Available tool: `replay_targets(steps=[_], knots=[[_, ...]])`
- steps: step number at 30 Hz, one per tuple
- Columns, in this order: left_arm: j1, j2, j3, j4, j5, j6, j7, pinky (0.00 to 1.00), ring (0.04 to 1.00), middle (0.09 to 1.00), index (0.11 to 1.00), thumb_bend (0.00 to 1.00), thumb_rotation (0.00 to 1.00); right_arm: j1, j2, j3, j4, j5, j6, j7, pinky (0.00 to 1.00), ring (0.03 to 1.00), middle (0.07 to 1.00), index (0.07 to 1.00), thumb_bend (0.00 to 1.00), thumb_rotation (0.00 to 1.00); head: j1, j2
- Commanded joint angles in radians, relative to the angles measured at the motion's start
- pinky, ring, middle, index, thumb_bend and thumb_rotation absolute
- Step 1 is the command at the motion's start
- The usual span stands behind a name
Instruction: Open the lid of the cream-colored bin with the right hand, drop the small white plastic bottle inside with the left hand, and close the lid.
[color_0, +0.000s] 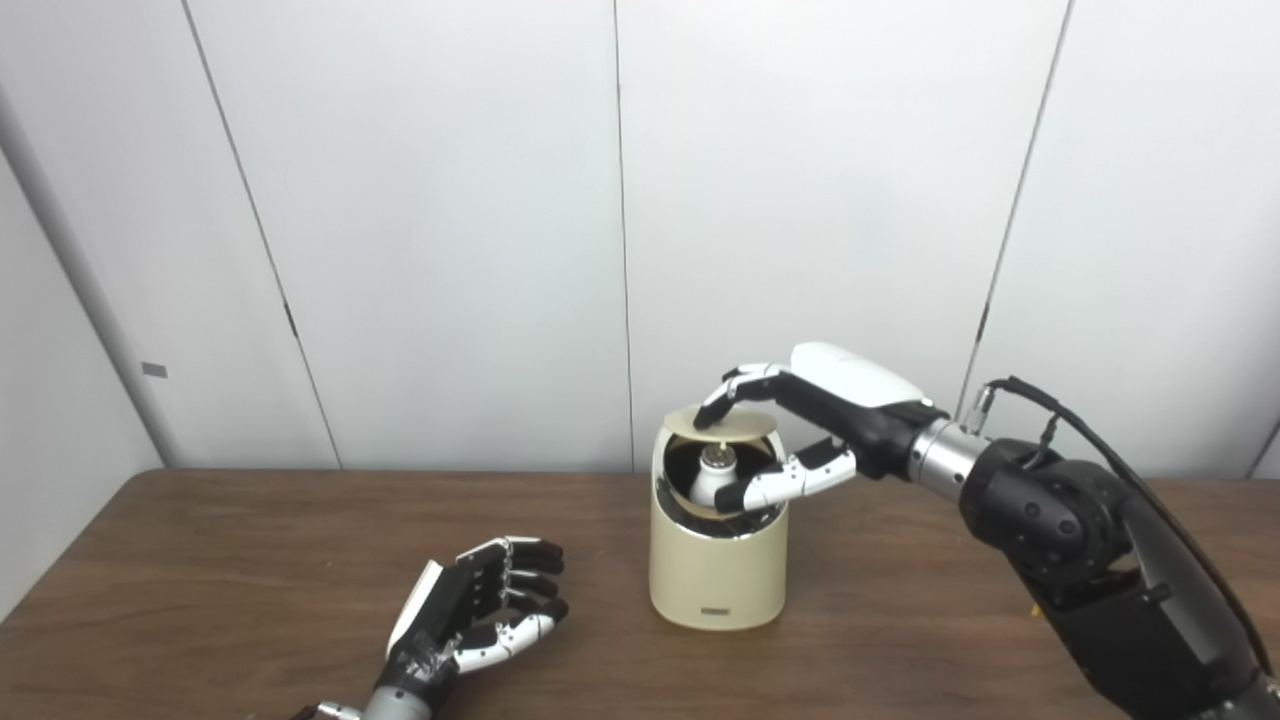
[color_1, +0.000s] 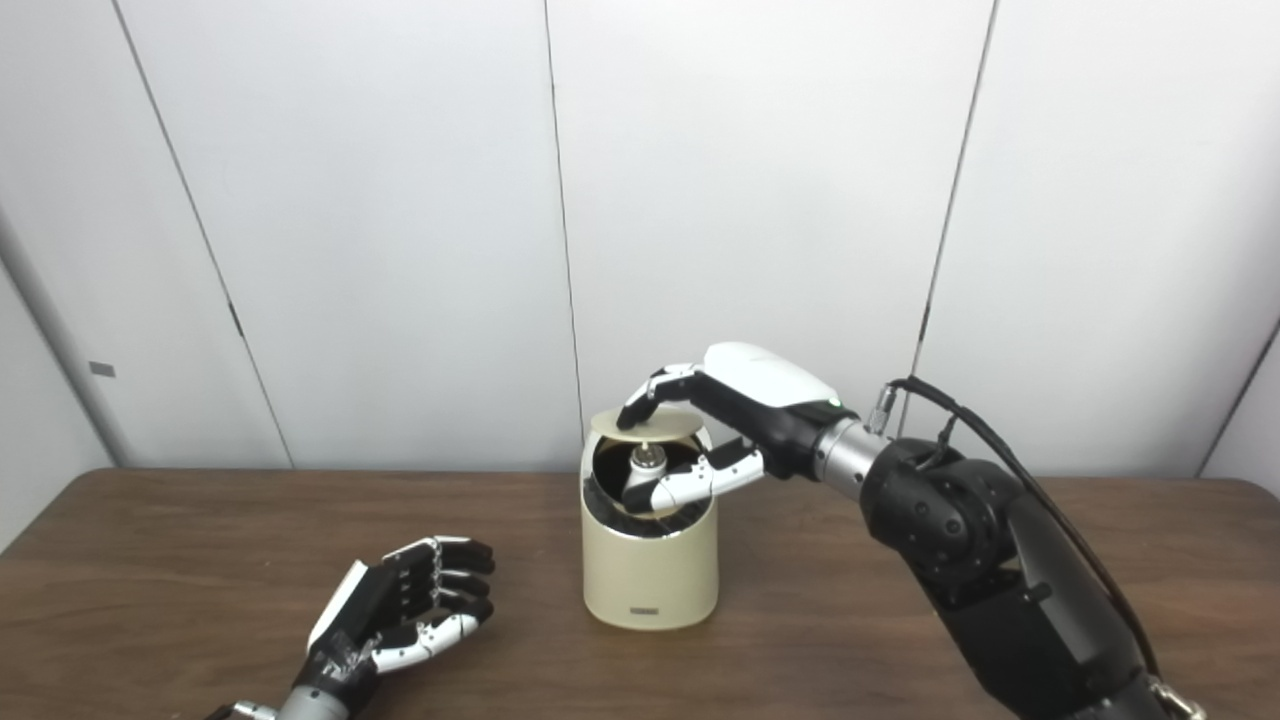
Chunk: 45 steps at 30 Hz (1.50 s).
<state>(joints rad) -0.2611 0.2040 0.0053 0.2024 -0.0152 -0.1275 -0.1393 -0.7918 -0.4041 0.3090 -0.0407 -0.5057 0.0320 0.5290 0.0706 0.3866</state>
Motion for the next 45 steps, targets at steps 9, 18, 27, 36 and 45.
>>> replay_targets(steps=[9,18,27,36,45], knots=[[-0.034,0.005,0.015,-0.05,-0.01,0.0,0.002,0.56,0.643,0.691,0.668,0.5,0.0,-0.037,-0.035,0.01,-0.046,-0.014,-0.044,0.024,0.9,0.893,0.739,0.718,0.64,0.72,0.002,0.014],[-0.033,0.011,0.019,-0.054,-0.01,0.0,0.0,0.55,0.642,0.692,0.67,0.49,0.0,-0.025,-0.051,0.022,-0.058,-0.043,-0.032,0.045,0.88,0.897,0.744,0.718,0.65,0.71,0.001,0.027],[-0.027,0.015,0.024,-0.066,-0.016,0.005,-0.008,0.56,0.648,0.693,0.668,0.5,0.0,-0.009,-0.057,0.023,-0.051,-0.057,-0.053,0.046,0.9,0.884,0.733,0.717,0.63,0.66,0.0,0.04],[-0.031,0.008,0.022,-0.085,-0.006,0.027,-0.005,0.55,0.634,0.687,0.674,0.49,0.0,0.014,-0.067,0.044,-0.043,-0.073,-0.096,0.044,0.91,0.874,0.726,0.71,0.65,0.67,0.004,0.049],[-0.027,-0.001,0.023,-0.095,-0.023,0.036,-0.012,0.54,0.636,0.694,0.672,0.49,0.0,0.019,-0.07,0.062,-0.035,-0.112,-0.134,0.046,0.91,0.863,0.708,0.709,0.68,0.7,0.006,0.06]])
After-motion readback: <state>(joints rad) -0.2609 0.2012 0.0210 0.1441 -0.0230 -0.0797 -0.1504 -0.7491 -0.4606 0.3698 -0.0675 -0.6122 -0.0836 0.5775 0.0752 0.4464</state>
